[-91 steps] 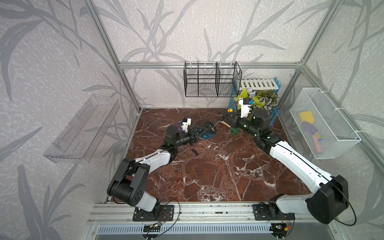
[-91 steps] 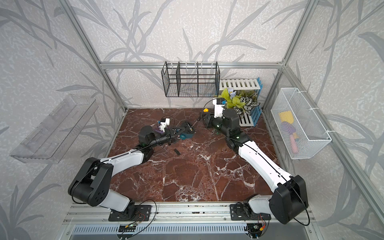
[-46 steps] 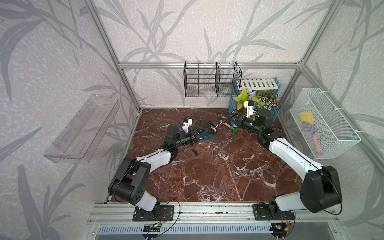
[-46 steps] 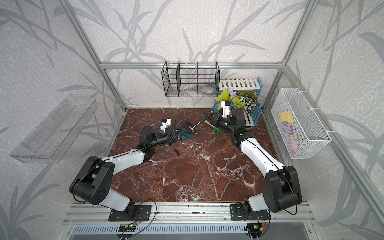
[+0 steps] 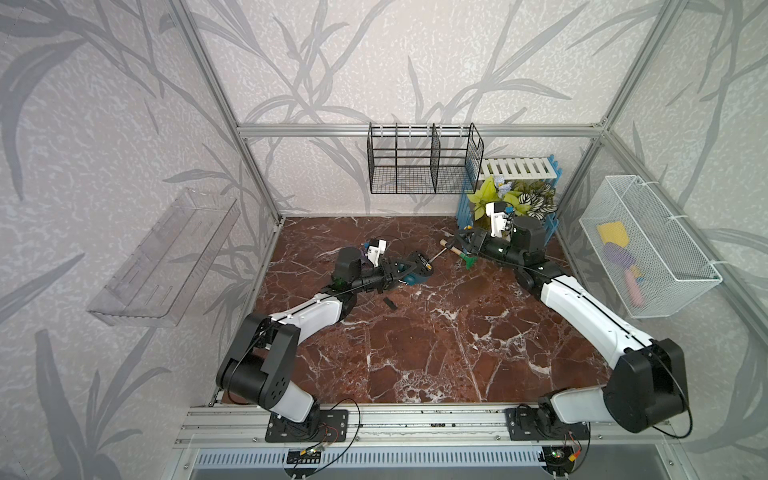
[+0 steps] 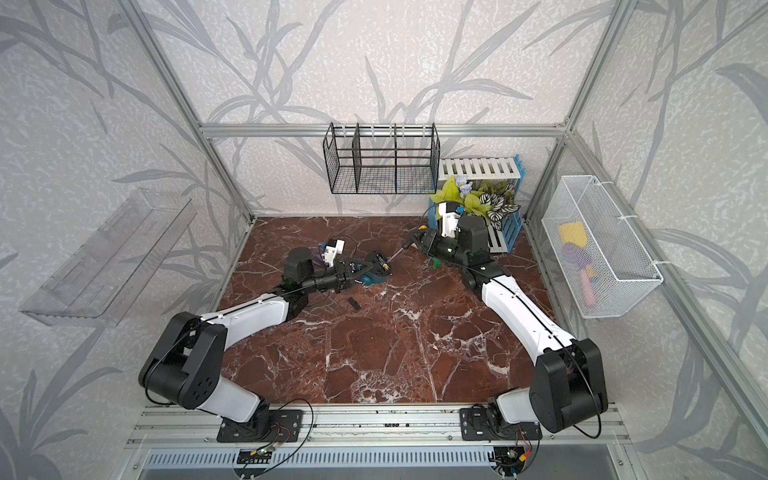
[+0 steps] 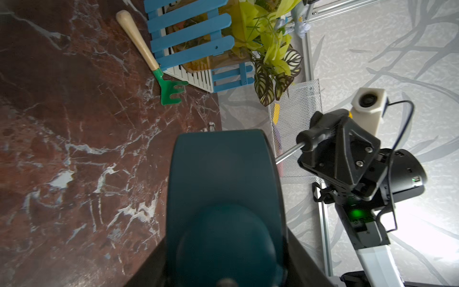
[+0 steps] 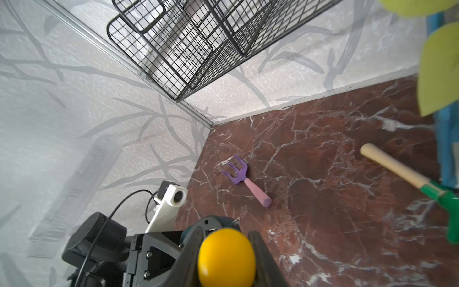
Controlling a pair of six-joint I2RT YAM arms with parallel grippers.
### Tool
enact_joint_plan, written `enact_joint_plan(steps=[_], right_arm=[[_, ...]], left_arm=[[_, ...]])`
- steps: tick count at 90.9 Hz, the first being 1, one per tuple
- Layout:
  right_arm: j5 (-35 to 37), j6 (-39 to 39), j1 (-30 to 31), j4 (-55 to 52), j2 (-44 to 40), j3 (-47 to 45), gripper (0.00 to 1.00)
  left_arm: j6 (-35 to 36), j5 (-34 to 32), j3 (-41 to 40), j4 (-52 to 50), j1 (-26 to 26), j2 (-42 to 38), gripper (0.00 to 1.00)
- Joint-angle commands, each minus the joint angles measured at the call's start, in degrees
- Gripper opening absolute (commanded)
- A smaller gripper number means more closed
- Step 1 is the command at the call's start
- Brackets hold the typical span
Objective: Remove the battery from the alarm
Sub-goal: Release the battery from the alarm, then remove the battery from the alarm.
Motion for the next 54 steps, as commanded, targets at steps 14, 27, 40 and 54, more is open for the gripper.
enact_joint_plan(steps=[14, 27, 40, 54], right_arm=[[9.7, -14.2, -0.2, -8.9, -8.5, -4.8, 0.00], [12.9, -17.1, -0.3, -12.8, -10.8, -11.8, 0.00], [12.8, -16.2, -0.3, -13.2, -11.2, -16.9, 0.00], [13.5, -16.9, -0.3, -16.3, -7.5, -17.2, 0.00]], left_arm=[[12.2, -1.8, 2.4, -6.3, 0.8, 2.2, 0.04], [25.0, -8.8, 8.8, -23.0, -1.3, 4.1, 0.02], [36.2, -20.7, 15.9, -38.0, -5.8, 5.7, 0.02], [44.7, -33.1, 21.3, -47.9, -9.7, 7.9, 0.02]])
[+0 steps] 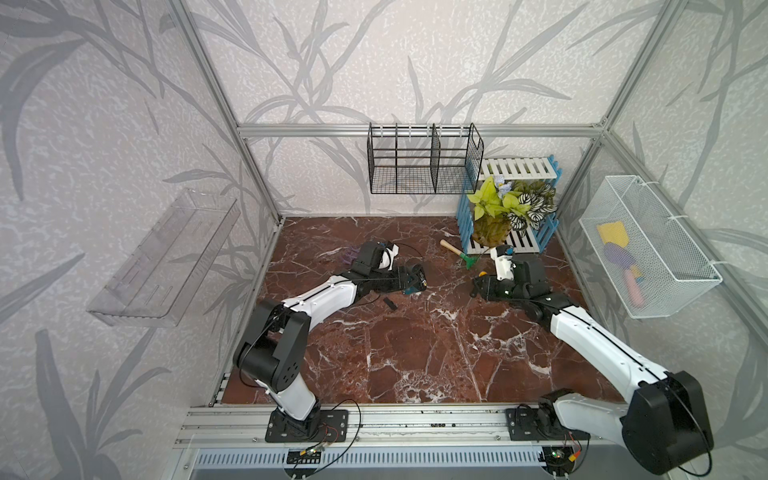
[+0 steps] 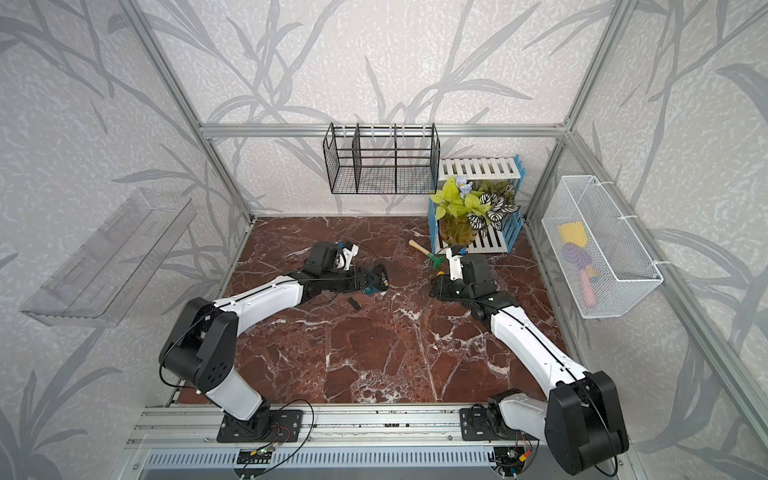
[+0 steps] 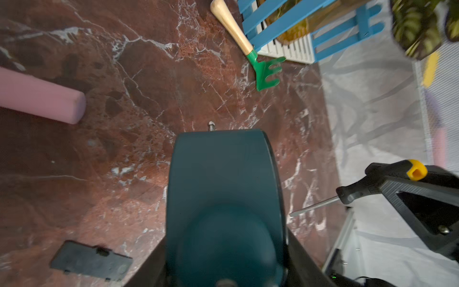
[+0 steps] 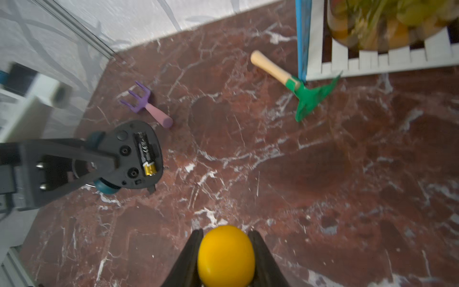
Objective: Remove the battery from the alarm
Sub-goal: Remove the battery from the alarm, then place the screwdriver at the center of the board.
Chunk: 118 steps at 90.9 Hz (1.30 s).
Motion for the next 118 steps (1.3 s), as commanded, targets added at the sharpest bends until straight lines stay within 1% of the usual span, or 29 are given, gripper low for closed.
enact_joint_plan(steps=[1, 16, 25, 42, 50, 54, 59, 63, 65, 68, 74, 78, 83, 90, 102, 103, 107, 110, 114, 118], right_arm=[[1.1, -1.8, -0.1, -2.0, 2.3, 1.1, 0.00], [1.1, -1.4, -0.1, -3.9, 7.3, 2.7, 0.00], [-0.6, -1.5, -0.2, -5.0, 11.1, 4.6, 0.00], [-4.2, -0.9, -0.1, -9.3, 19.3, 9.0, 0.00], [-6.3, -0.4, 0.1, -11.3, 22.2, 10.2, 0.00], [-6.7, -0.2, 0.1, -12.8, 24.0, 11.2, 0.00], [-6.3, 0.0, 0.2, -16.0, 26.2, 13.0, 0.00], [-6.4, 0.5, 0.2, -17.7, 27.3, 14.3, 0.00], [-6.2, 0.8, 0.2, -18.7, 29.2, 14.9, 0.00], [-6.0, 1.1, 0.3, -20.1, 30.9, 15.8, 0.00], [-4.9, 1.2, 0.8, -22.4, 33.2, 17.6, 0.10], [-4.0, 1.1, 1.4, -23.0, 34.0, 18.3, 0.14], [-2.5, 1.0, 1.9, -23.4, 34.2, 18.6, 0.19], [-0.1, 0.5, 2.2, -24.0, 33.8, 19.0, 0.28], [2.9, -0.9, 2.2, -25.7, 32.1, 19.5, 0.43], [3.2, -1.0, 2.2, -25.9, 31.7, 19.6, 0.44], [4.3, -1.6, 2.3, -26.6, 30.4, 19.6, 0.56], [5.4, -2.2, 2.2, -27.1, 29.2, 19.6, 0.61], [6.4, -2.9, 2.2, -27.7, 27.3, 19.6, 0.67], [7.1, -3.7, 2.2, -28.1, 25.1, 19.6, 0.70]], left_arm=[[12.2, -12.0, 4.8, -10.6, -2.6, 1.2, 0.02], [17.6, -20.9, 8.0, -15.8, -5.3, 2.6, 0.02], [19.4, -24.3, 8.7, -17.5, -6.5, 2.8, 0.02], [18.1, -26.8, 9.4, -18.5, -6.4, 1.6, 0.02], [15.7, -27.1, 9.0, -17.6, -6.0, -1.3, 0.02], [14.0, -25.4, 8.3, -16.3, -5.3, -3.2, 0.02], [11.1, -21.5, 6.1, -13.8, -3.4, -5.9, 0.03], [7.8, -17.2, 3.5, -10.9, -1.3, -8.2, 0.02], [5.6, -14.6, 1.1, -8.3, -0.1, -9.6, 0.02], [2.0, -9.6, -2.8, -3.9, 2.0, -11.5, 0.03], [-6.6, -0.5, -10.8, 6.2, 5.9, -14.8, 0.03], [-11.3, 4.8, -15.9, 12.0, 7.9, -16.4, 0.03], [-14.8, 10.2, -21.0, 18.8, 9.5, -18.2, 0.03], [-14.9, 14.2, -24.8, 19.7, 10.9, -20.2, 0.03], [-13.1, 15.3, -29.9, 13.2, 13.6, -24.3, 0.04], [-13.0, 15.3, -30.3, 12.7, 13.8, -24.6, 0.04], [-12.2, 15.7, -31.4, 10.4, 14.5, -25.6, 0.04], [-11.8, 16.0, -32.3, 9.4, 14.7, -26.1, 0.04], [-12.2, 17.5, -33.8, 9.8, 14.8, -26.4, 0.04], [-13.0, 19.4, -35.1, 11.0, 14.8, -26.4, 0.04]])
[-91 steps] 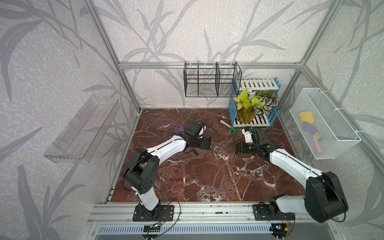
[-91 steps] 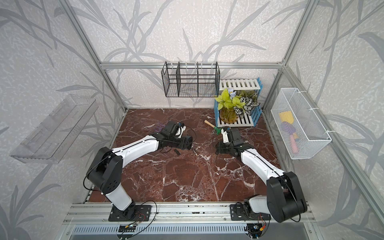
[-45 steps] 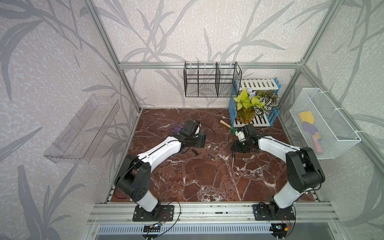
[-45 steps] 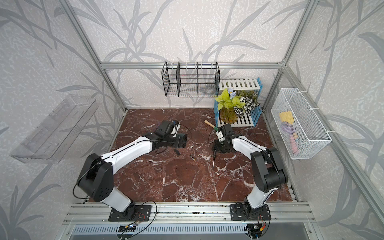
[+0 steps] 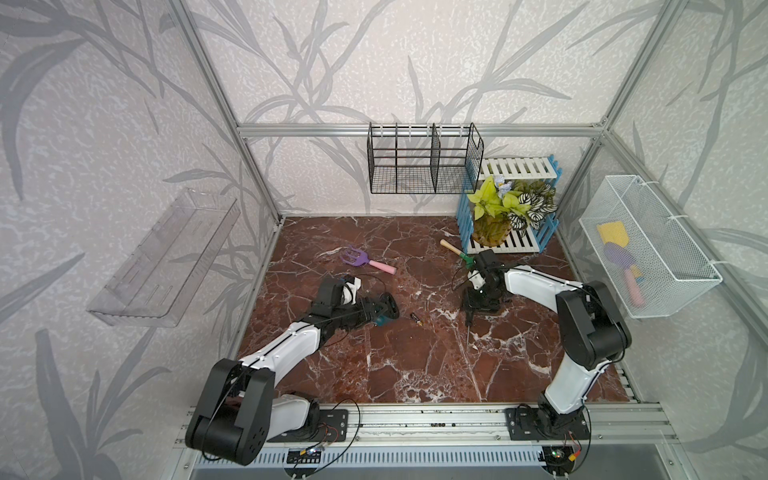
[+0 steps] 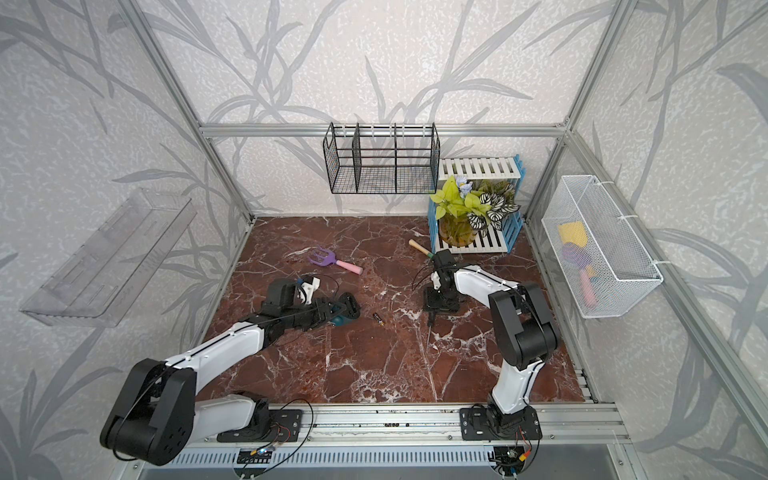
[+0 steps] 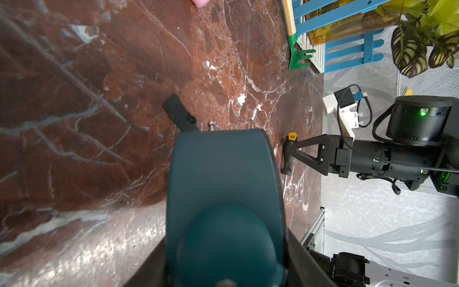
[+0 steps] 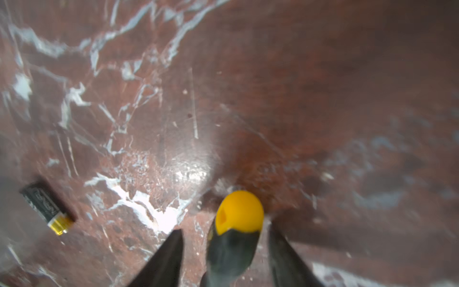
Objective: Remove the battery from the alarm
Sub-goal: Place the screwdriver at the center of the board, then place the alarm at the center of the board.
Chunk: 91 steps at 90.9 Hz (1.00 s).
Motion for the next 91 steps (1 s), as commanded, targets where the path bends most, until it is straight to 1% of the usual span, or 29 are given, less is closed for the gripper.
enact_joint_plan(steps=[1, 7, 12, 17, 19, 22, 25, 30, 34, 40, 45, 51, 60, 63, 68, 73, 74, 77, 80, 83, 86, 91], right_arm=[[4.7, -2.7, 0.0, -3.6, -6.7, 1.2, 0.70], [4.7, -4.5, 0.3, -2.5, -10.0, 0.7, 0.71], [2.7, -6.2, 1.0, 0.8, -13.8, -1.0, 0.70], [-2.9, -7.9, 2.2, 7.8, -17.9, -4.2, 0.70], [-6.2, -8.4, 2.9, 11.0, -19.0, -5.9, 0.70], [-10.1, -8.8, 5.0, 15.3, -20.4, -8.0, 0.69], [-11.5, -9.5, 7.8, 19.1, -21.4, -9.8, 0.69], [-9.6, -10.4, 12.1, 20.7, -20.9, -10.5, 0.70], [-7.4, -9.3, 13.5, 18.8, -18.8, -9.3, 0.70], [-7.7, -6.5, 13.8, 15.8, -15.9, -6.8, 0.70], [-7.5, -5.6, 14.4, 15.4, -14.5, -6.1, 0.70], [-6.5, -4.4, 14.4, 17.2, -14.9, -6.8, 0.71], [-5.2, -2.6, 14.2, 20.1, -15.6, -8.4, 0.71], [-5.6, -2.4, 14.1, 20.5, -15.2, -8.5, 0.71], [-6.9, -2.2, 14.1, 20.5, -14.1, -8.1, 0.71], [-8.4, -1.9, 14.2, 21.2, -12.9, -7.7, 0.71], [-8.5, -1.8, 14.2, 21.3, -12.6, -7.6, 0.71], [-9.1, -1.4, 14.2, 21.9, -12.1, -7.4, 0.71], [-9.4, -1.0, 14.2, 22.5, -11.8, -7.3, 0.71], [-9.7, -0.7, 14.2, 23.1, -11.5, -7.0, 0.71], [-9.9, -0.6, 14.2, 23.5, -11.2, -6.7, 0.71], [-10.1, -0.6, 14.2, 23.6, -10.6, -6.0, 0.71]], left_arm=[[-1.2, 6.9, -2.0, 2.7, 0.6, -1.5, 0.04], [-2.2, 9.1, -2.9, 4.8, 0.7, -1.6, 0.04], [-1.9, 9.7, -2.6, 4.6, 0.7, -1.6, 0.04], [0.5, 10.1, -1.2, 0.7, 0.9, -1.0, 0.04], [1.8, 10.0, -0.7, -1.5, 1.0, -0.3, 0.04], [3.3, 10.3, 0.0, -3.6, 1.2, 0.8, 0.05], [4.0, 11.4, 0.2, -4.7, 1.3, 2.0, 0.06], [3.8, 13.1, 0.0, -4.5, 1.4, 4.2, 0.06], [2.5, 15.5, -0.5, -2.1, 1.4, 5.9, 0.06], [2.4, 17.8, 0.0, -1.8, 1.4, 8.4, 0.06], [5.4, 19.6, 1.2, -5.3, 1.4, 10.2, 0.06], [7.2, 21.7, 1.5, -7.5, 1.3, 12.3, 0.08], [5.8, 22.7, 0.9, -5.1, 0.5, 16.0, 0.11], [5.9, 22.4, 1.2, -5.0, 0.3, 17.3, 0.14], [6.8, 21.6, 2.3, -6.0, 0.3, 19.1, 0.22], [8.9, 19.3, 3.9, -9.1, 0.2, 20.2, 0.40], [9.5, 18.7, 4.4, -10.4, 0.2, 20.2, 0.46], [11.0, 16.9, 5.4, -13.2, 0.2, 20.3, 0.59], [12.5, 14.6, 6.3, -15.9, 0.3, 20.0, 0.70], [13.5, 12.5, 7.0, -18.0, 0.3, 19.6, 0.79], [14.2, 10.5, 7.7, -19.9, 0.3, 19.2, 0.84], [14.8, 7.8, 8.4, -22.3, 0.3, 18.6, 0.88]])
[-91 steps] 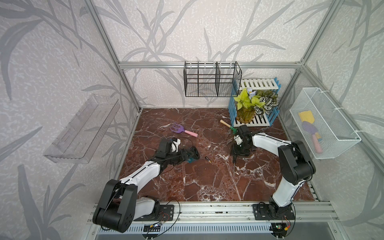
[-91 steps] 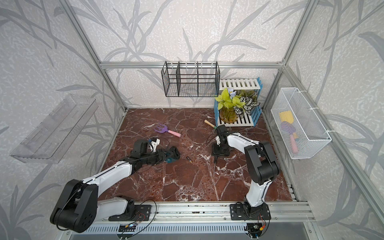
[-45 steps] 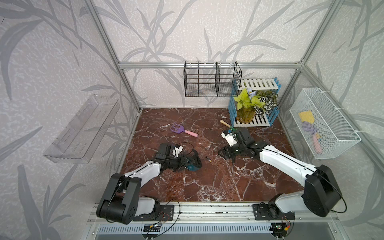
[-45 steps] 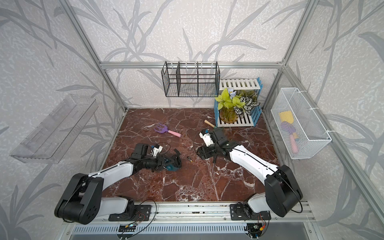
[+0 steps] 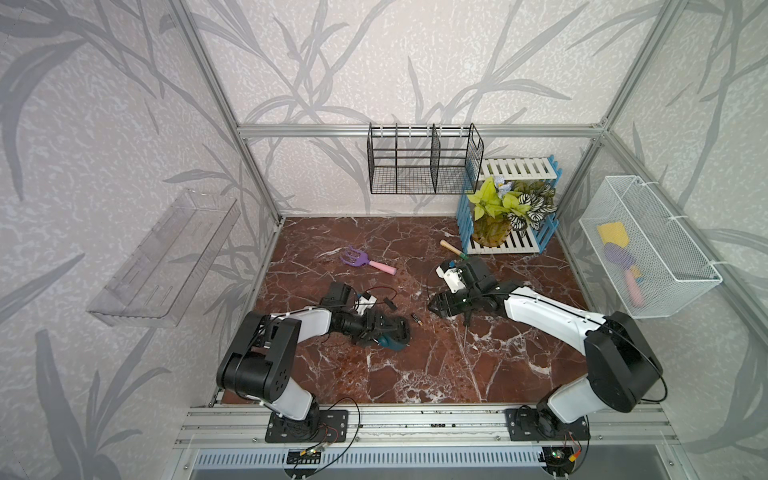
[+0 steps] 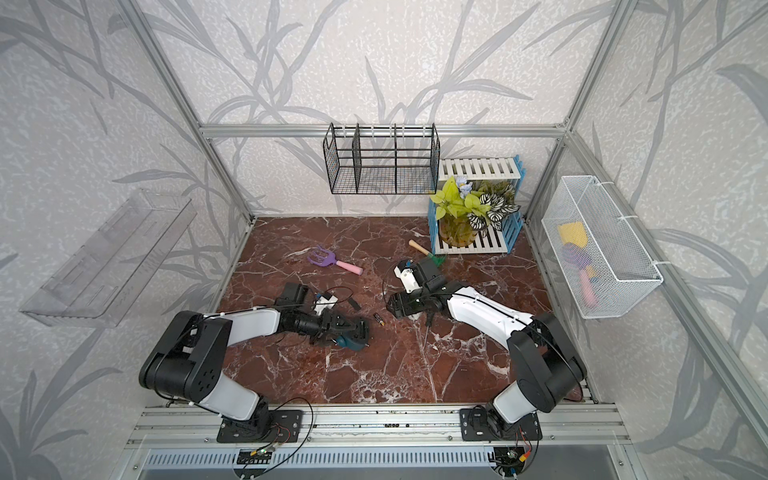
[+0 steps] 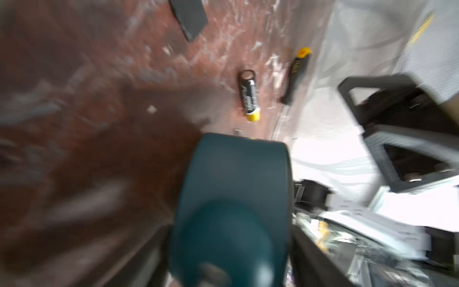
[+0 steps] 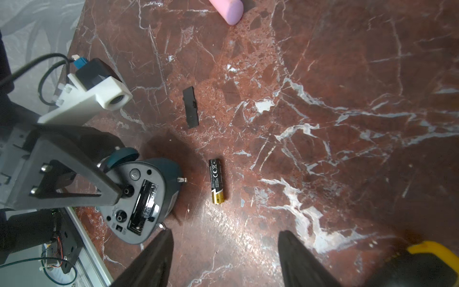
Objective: Remove the battery from the alarm
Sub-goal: Place the alarm at the center of the board, then pick up the cover from the center of the board.
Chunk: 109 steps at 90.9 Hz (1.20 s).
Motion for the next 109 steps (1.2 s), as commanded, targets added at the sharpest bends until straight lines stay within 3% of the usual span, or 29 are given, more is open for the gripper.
enact_joint_plan(steps=[1, 15, 28, 42, 54, 64, 90, 109], right_arm=[[-1.7, 1.2, -0.1, 2.4, 1.4, 2.1, 0.71], [-3.2, 1.3, 0.0, 3.1, 3.7, 3.9, 0.71], [-5.8, 2.5, 1.6, 4.8, 8.8, 8.0, 0.70], [-0.1, 1.9, 6.5, -8.0, 20.8, 23.7, 0.58], [5.2, 4.5, 8.8, -18.7, 29.8, 34.5, 0.43], [10.6, 2.2, 11.0, -26.3, 35.8, 43.3, 0.42], [13.2, -2.2, 12.0, -34.9, 46.7, 58.8, 0.37], [12.5, -2.6, 12.2, -37.6, 50.9, 64.8, 0.31]], left_arm=[[4.8, -9.5, 2.3, -10.5, -0.1, -0.6, 0.88], [4.9, -16.6, 4.1, -15.0, -0.2, -4.1, 0.90], [3.9, -30.0, 7.4, -19.9, 0.7, -11.9, 0.90], [-1.1, -44.6, 4.9, -10.1, 1.5, -25.8, 0.89], [-6.2, -45.9, 0.5, 2.0, 1.6, -30.1, 0.89], [-9.3, -44.6, -2.1, 6.2, 1.7, -29.5, 0.89], [-9.0, -52.4, -3.3, 1.9, 2.0, -32.5, 0.89], [-8.9, -56.6, -3.0, -1.2, 2.1, -33.6, 0.89]])
